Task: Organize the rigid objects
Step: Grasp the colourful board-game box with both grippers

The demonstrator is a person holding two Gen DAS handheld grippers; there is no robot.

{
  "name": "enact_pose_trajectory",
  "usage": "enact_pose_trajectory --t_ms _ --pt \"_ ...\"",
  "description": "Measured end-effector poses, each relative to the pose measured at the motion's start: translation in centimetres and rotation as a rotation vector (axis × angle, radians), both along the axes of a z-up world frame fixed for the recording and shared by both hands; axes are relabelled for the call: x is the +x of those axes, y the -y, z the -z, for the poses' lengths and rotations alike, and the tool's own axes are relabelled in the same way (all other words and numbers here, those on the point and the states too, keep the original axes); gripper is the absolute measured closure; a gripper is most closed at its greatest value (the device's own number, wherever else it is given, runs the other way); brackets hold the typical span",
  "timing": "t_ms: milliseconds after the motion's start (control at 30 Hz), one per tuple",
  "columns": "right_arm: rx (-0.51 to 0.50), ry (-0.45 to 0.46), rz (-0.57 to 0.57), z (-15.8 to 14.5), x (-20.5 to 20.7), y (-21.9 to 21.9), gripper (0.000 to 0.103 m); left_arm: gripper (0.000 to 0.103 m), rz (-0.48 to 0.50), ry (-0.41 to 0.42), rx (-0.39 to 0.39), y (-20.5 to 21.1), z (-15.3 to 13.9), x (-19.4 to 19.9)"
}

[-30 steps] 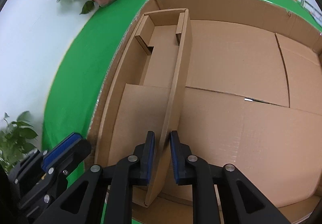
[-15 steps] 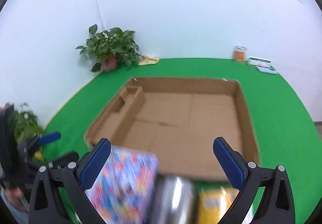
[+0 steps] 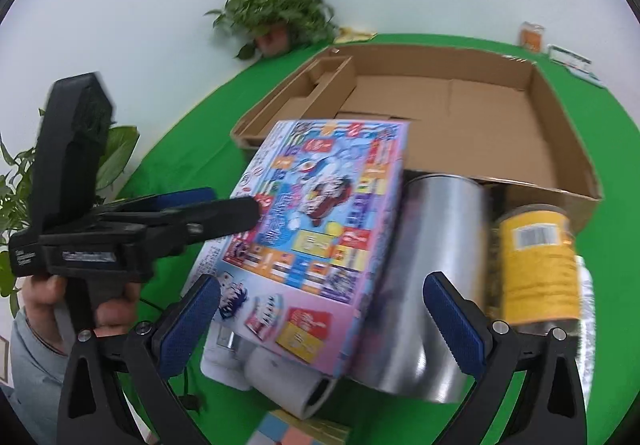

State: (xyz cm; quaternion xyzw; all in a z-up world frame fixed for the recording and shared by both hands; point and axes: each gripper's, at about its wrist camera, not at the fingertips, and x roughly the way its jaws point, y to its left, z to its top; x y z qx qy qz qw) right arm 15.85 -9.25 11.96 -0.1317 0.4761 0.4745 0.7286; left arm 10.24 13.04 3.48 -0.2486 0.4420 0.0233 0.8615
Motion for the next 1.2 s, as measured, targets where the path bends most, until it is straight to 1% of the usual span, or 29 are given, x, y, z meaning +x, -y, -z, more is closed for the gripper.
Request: enact_pose_trajectory --t_ms 67,100,200,233,267,300,333,367,400,633,700,767,867,933,1000,1100,1200 --pt "-0.038 0.008 -0.002 0.6 -0.1 -1.6 0.001 0.002 -0.007 -0.019 -0.03 -0.8 0.8 0.4" --pt "-0.037 0.0 -0.013 0.8 -0.2 -2.2 0.001 0.002 0.002 -0.037 -0.055 -1.1 1.2 0.7" --pt "-0.06 -0.009 -0.021 1.6 -0.3 -3.8 0.001 0.002 0.036 -0.036 -0.11 -1.2 1.8 1.2" --pt "-0.079 -0.012 -0.011 2.0 -0.2 -4.3 0.0 0.002 0.046 -0.044 -0.12 -1.2 1.9 1.4" --pt "-0.07 -0.019 0.001 2.1 0.0 -4.4 0.0 0.002 0.053 -0.051 -0.126 -1.3 2.2 1.5" --pt "-0.067 -0.033 0.015 2.3 0.2 -4.6 0.0 0.005 0.064 -0.064 -0.143 -1.3 2.5 1.7" --pt "-0.07 -0.039 0.025 2.4 0.3 -4.8 0.0 0.009 0.072 -0.062 -0.195 -1.4 2.8 1.7" --pt "-0.067 -0.042 0.033 2.5 0.4 -4.9 0.0 0.021 0.079 -0.059 -0.236 -1.6 3.2 1.4" --pt "-0.067 -0.044 0.038 2.5 0.5 -5.0 0.0 0.024 0.09 -0.054 -0.288 -1.6 3.3 1.3" --pt "-0.055 -0.081 0.042 3.0 0.8 -5.1 0.001 0.029 0.05 -0.038 -0.216 -0.5 2.2 -0.7" --pt "-0.029 -0.096 0.044 2.9 0.6 -4.7 0.001 0.033 0.032 -0.022 -0.201 -0.7 1.4 -1.0" --pt "-0.008 -0.077 0.045 2.3 0.2 -4.3 0.001 0.034 0.027 0.002 -0.19 -0.6 0.6 -1.7" --pt "0.023 -0.028 0.05 0.9 -0.8 -3.2 0.001 0.035 0.027 0.041 -0.116 0.6 -1.6 -2.6" --pt "0.046 -0.01 0.05 0.9 -0.9 -3.1 0.001 0.035 0.039 0.066 -0.062 1.3 -2.7 -2.9" --pt "0.075 0.008 0.057 0.9 -0.9 -2.8 0.001 0.035 0.046 0.099 -0.032 2.2 -4.1 -3.0" --pt "0.11 0.07 0.077 0.5 -1.0 -2.6 0.002 0.035 0.05 0.156 -0.02 2.9 -6.0 -3.1" --pt "0.138 0.124 0.094 0.5 -0.8 -2.8 0.002 0.035 0.06 0.2 -0.005 3.6 -7.1 -2.8"
